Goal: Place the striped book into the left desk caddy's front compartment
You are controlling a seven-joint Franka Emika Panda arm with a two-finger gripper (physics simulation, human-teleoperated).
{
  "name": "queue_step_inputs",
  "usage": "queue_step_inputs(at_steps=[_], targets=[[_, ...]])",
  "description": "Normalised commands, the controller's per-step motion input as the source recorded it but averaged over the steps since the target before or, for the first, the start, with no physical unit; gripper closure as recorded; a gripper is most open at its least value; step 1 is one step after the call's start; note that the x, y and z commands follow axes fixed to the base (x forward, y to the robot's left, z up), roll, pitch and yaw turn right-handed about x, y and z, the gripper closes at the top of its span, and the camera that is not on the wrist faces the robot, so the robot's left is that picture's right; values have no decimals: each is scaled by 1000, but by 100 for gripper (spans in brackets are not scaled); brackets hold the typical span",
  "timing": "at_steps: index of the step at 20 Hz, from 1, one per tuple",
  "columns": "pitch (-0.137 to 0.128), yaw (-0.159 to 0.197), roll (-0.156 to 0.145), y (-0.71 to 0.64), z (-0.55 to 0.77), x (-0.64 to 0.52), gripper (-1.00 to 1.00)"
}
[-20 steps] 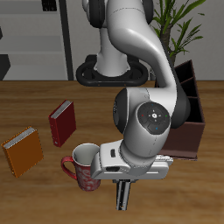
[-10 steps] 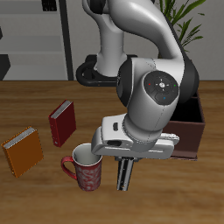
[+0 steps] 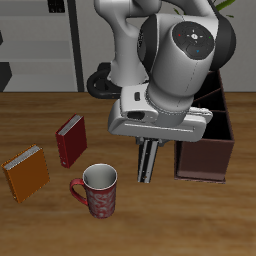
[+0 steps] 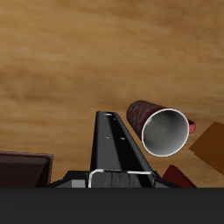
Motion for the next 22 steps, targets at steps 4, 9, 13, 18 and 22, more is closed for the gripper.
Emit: queue_step_inputs(at_steps=[4,9,13,18,22], targets=[[-68,50,42,106,472,-473,100],[-42,6,-34,-116,359,-490,100],[-13,-16,-41,-202,139,-339,100],[-9,-73,-97,-262,94,-386,100],[-58,-20,-57,72,54,-347,100]])
